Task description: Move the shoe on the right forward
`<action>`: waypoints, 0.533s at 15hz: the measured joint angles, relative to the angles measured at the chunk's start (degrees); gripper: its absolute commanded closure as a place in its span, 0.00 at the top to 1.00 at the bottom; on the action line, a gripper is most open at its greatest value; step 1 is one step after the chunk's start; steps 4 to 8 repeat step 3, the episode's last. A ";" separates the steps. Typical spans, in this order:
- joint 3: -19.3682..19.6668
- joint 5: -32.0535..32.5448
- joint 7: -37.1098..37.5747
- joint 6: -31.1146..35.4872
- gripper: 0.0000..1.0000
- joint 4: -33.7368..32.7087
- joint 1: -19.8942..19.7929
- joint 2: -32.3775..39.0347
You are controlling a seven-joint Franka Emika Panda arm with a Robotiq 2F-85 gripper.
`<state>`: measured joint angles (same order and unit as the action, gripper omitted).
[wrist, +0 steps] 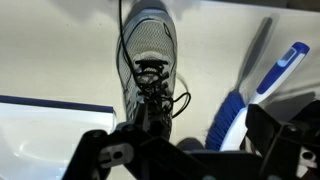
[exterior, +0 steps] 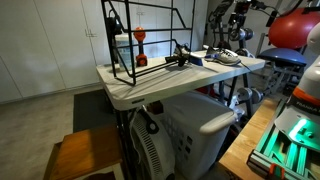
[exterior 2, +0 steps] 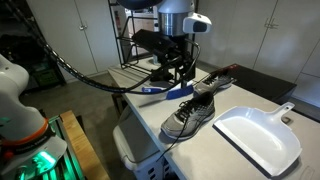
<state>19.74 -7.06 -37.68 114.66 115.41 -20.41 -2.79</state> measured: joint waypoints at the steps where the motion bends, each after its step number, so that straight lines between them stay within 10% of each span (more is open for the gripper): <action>1: 0.04 -0.24 -0.59 -0.03 1.00 0.00 0.00 0.00; 8: 0.05 -0.32 -0.88 -0.05 1.00 0.00 0.00 0.00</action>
